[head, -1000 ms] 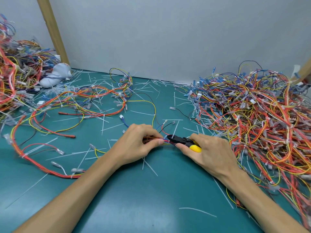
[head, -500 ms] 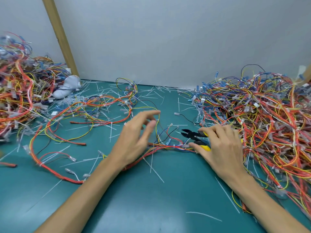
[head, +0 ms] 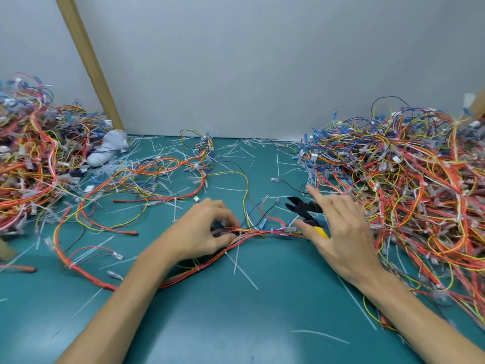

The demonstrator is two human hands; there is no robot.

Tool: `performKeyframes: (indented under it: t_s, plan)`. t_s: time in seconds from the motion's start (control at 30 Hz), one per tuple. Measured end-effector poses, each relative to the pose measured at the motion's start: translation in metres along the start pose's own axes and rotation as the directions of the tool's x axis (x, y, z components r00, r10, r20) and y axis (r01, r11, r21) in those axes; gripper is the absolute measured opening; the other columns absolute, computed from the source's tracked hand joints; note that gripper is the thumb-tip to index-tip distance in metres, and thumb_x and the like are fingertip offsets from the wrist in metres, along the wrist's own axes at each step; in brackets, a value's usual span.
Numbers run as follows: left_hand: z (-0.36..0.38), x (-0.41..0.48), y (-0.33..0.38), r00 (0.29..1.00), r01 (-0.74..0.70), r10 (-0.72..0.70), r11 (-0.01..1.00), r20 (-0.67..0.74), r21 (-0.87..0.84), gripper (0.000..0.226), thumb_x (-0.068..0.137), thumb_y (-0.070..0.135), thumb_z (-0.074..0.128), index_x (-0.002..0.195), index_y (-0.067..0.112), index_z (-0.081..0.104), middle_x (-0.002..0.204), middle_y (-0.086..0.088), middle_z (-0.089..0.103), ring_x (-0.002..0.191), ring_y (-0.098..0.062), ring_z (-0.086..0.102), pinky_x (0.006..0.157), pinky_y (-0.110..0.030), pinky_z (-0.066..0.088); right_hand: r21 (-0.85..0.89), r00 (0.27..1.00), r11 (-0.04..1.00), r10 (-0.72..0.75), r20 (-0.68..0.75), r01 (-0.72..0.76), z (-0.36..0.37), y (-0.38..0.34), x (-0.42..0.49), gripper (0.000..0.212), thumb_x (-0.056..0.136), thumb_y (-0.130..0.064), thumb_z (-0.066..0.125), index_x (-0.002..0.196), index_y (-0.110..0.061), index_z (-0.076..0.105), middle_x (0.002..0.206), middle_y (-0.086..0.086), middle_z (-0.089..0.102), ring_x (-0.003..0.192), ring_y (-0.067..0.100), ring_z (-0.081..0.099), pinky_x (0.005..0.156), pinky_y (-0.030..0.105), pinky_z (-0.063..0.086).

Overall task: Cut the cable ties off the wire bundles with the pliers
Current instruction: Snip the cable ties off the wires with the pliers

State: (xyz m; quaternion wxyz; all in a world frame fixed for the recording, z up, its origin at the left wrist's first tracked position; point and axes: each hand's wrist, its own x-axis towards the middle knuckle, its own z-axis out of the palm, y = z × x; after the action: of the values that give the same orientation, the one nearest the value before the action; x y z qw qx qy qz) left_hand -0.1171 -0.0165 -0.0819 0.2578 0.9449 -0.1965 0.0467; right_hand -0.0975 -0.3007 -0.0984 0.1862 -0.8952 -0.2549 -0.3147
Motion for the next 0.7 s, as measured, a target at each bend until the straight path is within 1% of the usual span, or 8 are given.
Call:
performKeyframes:
  t_s: [0.13, 0.23, 0.3, 0.4, 0.5, 0.57, 0.63, 0.7]
  plan:
    - [0.005, 0.0, 0.005, 0.997, -0.032, 0.037, 0.997, -0.071, 0.068, 0.011, 0.082, 0.037, 0.074, 0.083, 0.026, 0.069, 0.088, 0.011, 0.06, 0.086, -0.014, 0.05, 0.082, -0.036, 0.042, 0.07, 0.999, 0.997, -0.014, 0.043, 0.011, -0.001, -0.001, 0.001, 0.069, 0.091, -0.059, 0.049, 0.141, -0.011, 0.051, 0.102, -0.001, 0.061, 0.097, 0.021, 0.053, 0.091, 0.032, 0.042]
    - [0.014, -0.001, 0.016, 0.983, -0.065, 0.087, 0.988, -0.163, 0.138, 0.021, 0.085, 0.043, 0.066, 0.074, 0.026, 0.063, 0.089, 0.013, 0.058, 0.087, -0.012, 0.047, 0.08, -0.033, 0.037, 0.133, 0.997, 0.991, -0.002, 0.071, -0.008, -0.002, -0.003, -0.001, 0.065, 0.088, -0.059, 0.053, 0.136, -0.015, 0.056, 0.105, -0.003, 0.063, 0.099, 0.017, 0.054, 0.091, 0.032, 0.043]
    - [0.021, -0.002, 0.025, 0.968, -0.077, 0.11, 0.986, -0.225, 0.149, 0.028, 0.086, 0.042, 0.061, 0.067, 0.023, 0.061, 0.086, 0.012, 0.058, 0.085, -0.013, 0.049, 0.078, -0.031, 0.037, 0.139, 0.998, 0.99, -0.017, 0.055, 0.009, -0.003, -0.004, -0.001, 0.06, 0.088, -0.056, 0.055, 0.131, -0.014, 0.06, 0.107, -0.003, 0.064, 0.1, 0.018, 0.056, 0.09, 0.035, 0.044]
    - [0.028, 0.0, 0.033, 0.954, -0.038, 0.083, 0.987, -0.289, 0.158, 0.03, 0.088, 0.037, 0.057, 0.063, 0.019, 0.058, 0.074, 0.007, 0.058, 0.074, -0.019, 0.052, 0.075, -0.035, 0.041, 0.051, 0.989, 0.989, -0.136, -0.058, 0.139, -0.011, -0.005, 0.001, 0.051, 0.093, -0.048, 0.059, 0.126, -0.009, 0.064, 0.115, 0.003, 0.066, 0.1, 0.026, 0.06, 0.088, 0.039, 0.044]
    - [0.033, 0.0, 0.037, 0.939, 0.051, 0.017, 0.981, -0.344, 0.189, 0.033, 0.088, 0.036, 0.053, 0.06, 0.019, 0.05, 0.063, 0.004, 0.051, 0.062, -0.023, 0.049, 0.069, -0.037, 0.043, -0.003, 0.944, 0.952, -0.302, -0.132, 0.305, -0.016, -0.014, 0.001, 0.048, 0.094, -0.045, 0.063, 0.125, -0.009, 0.063, 0.129, 0.004, 0.061, 0.101, 0.028, 0.06, 0.088, 0.041, 0.044]
    - [0.035, -0.001, 0.038, 0.931, 0.1, -0.027, 0.978, -0.365, 0.183, 0.033, 0.09, 0.038, 0.055, 0.064, 0.019, 0.05, 0.066, 0.003, 0.052, 0.062, -0.026, 0.05, 0.064, -0.034, 0.04, 0.018, 0.915, 0.918, -0.394, -0.085, 0.397, -0.012, -0.026, -0.001, 0.046, 0.093, -0.047, 0.064, 0.123, -0.011, 0.063, 0.136, 0.0, 0.058, 0.095, 0.026, 0.061, 0.086, 0.041, 0.046]
    - [0.034, -0.001, 0.038, 0.933, 0.11, -0.058, 0.986, -0.354, 0.127, 0.025, 0.09, 0.043, 0.057, 0.079, 0.02, 0.055, 0.078, 0.004, 0.058, 0.07, -0.026, 0.057, 0.063, -0.035, 0.042, 0.053, 0.892, 0.891, -0.452, 0.018, 0.451, -0.006, -0.037, -0.004, 0.045, 0.093, -0.05, 0.061, 0.116, -0.012, 0.066, 0.139, -0.004, 0.056, 0.09, 0.023, 0.06, 0.083, 0.04, 0.048]
    - [0.033, -0.002, 0.04, 0.94, 0.068, -0.036, 0.994, -0.341, 0.084, 0.019, 0.09, 0.041, 0.061, 0.096, 0.024, 0.056, 0.092, 0.008, 0.062, 0.079, -0.023, 0.062, 0.066, -0.038, 0.048, 0.072, 0.868, 0.878, -0.479, 0.132, 0.473, -0.001, -0.044, -0.006, 0.043, 0.093, -0.053, 0.058, 0.109, -0.014, 0.069, 0.139, -0.005, 0.056, 0.087, 0.021, 0.058, 0.079, 0.037, 0.048]
